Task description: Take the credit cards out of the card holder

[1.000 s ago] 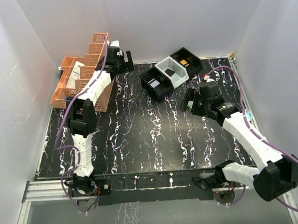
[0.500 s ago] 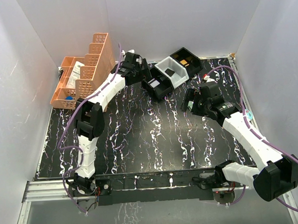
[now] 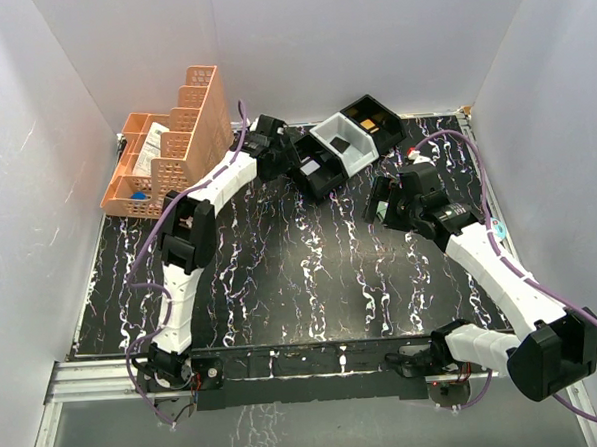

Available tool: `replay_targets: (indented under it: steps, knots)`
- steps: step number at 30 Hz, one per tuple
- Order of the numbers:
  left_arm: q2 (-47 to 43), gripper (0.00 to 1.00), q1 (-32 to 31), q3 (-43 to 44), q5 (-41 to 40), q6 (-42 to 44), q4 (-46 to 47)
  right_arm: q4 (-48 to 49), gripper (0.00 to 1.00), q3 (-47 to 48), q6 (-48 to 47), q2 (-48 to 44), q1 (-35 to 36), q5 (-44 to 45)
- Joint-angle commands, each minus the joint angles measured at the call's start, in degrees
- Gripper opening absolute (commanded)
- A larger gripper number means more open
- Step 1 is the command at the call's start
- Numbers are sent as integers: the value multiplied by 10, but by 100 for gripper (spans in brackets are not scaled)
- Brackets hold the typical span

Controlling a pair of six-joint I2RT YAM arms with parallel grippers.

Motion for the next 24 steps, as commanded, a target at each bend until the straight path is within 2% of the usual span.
replay_targets:
  steps: [1,7,9,13,24]
  knots:
    - [-5,66,-2,7,2,-14,-2,25,98,29,-13,7,0,14]
    - [1,59,-3,8,2,-17,-4,27,98,30,-15,15,0,12]
    - [0,51,-3,4,12,-17,6,28,98,31,-17,18,0,11]
    - [12,43,-4,15,12,-11,-13,28,98,39,-22,25,0,14]
    - [-38,29,-4,-71,3,37,-6,19,98,71,-52,59,-1,72]
